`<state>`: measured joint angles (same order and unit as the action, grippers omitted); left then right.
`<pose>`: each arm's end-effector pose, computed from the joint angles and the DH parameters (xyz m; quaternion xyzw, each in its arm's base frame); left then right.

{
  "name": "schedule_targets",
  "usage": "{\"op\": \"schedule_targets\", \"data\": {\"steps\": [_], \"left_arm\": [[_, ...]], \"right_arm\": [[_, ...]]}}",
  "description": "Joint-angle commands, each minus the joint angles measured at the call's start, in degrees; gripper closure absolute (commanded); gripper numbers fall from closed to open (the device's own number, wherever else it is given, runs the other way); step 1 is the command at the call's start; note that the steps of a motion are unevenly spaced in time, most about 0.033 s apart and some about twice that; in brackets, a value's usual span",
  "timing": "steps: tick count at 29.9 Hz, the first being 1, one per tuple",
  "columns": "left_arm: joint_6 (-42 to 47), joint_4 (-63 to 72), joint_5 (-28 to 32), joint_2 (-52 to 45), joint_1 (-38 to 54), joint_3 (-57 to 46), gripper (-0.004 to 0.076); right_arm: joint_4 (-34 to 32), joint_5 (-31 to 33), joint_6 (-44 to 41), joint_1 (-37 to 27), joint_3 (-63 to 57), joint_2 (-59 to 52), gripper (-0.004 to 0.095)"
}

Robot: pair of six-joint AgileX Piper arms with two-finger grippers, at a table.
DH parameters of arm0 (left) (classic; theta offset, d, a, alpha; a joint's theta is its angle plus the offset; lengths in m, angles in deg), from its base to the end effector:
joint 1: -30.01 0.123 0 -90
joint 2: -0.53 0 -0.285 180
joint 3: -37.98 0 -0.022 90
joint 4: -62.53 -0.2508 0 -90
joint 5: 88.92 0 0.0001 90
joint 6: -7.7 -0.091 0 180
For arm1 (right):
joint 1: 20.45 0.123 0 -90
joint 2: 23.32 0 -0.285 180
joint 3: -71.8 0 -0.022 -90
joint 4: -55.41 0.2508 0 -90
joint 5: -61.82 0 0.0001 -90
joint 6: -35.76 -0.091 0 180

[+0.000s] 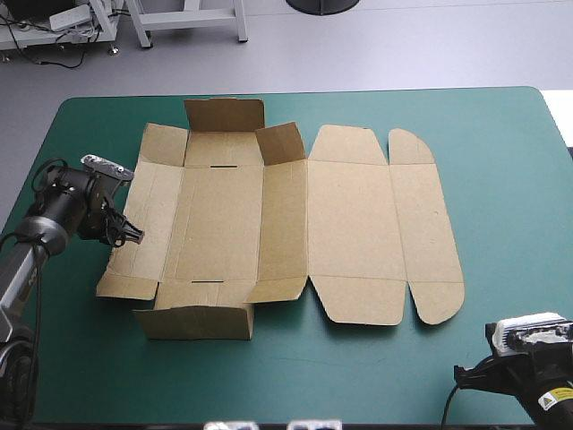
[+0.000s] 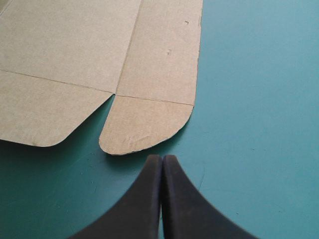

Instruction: Fold the box

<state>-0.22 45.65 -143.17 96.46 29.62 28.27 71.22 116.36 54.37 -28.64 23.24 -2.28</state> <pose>0.3091 0.0194 0.2776 0.1340 0.9668 0.1433 0.1636 0.0382 0.0149 0.2848 -0.0615 0.8731 0.0251 0.4829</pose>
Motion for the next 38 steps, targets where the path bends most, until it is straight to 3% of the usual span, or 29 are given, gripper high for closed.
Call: {"op": "schedule_targets", "data": {"steps": [1,14,22,38], "left_arm": [[0.9,-0.1,-0.5,0.0,-0.2,2.0,0.0381],[-0.9,14.2,-1.1,1.5,7.8,2.0,0.0381],[-10.6,29.9,-2.2,3.2,12.3,2.0,0.0385],[-12.8,29.6,-6.1,9.0,12.3,2.0,0.0449]], "right_arm": [[0.5,-3.3,0.2,0.0,1.4,1.0,0.0931],[-0.8,-1.8,0.0,0.0,1.4,1.0,0.0932],[-1.2,-1.8,0.0,0.0,1.4,1.0,0.0932],[-1.2,-1.7,0.0,0.0,1.4,1.0,0.0932]]}}
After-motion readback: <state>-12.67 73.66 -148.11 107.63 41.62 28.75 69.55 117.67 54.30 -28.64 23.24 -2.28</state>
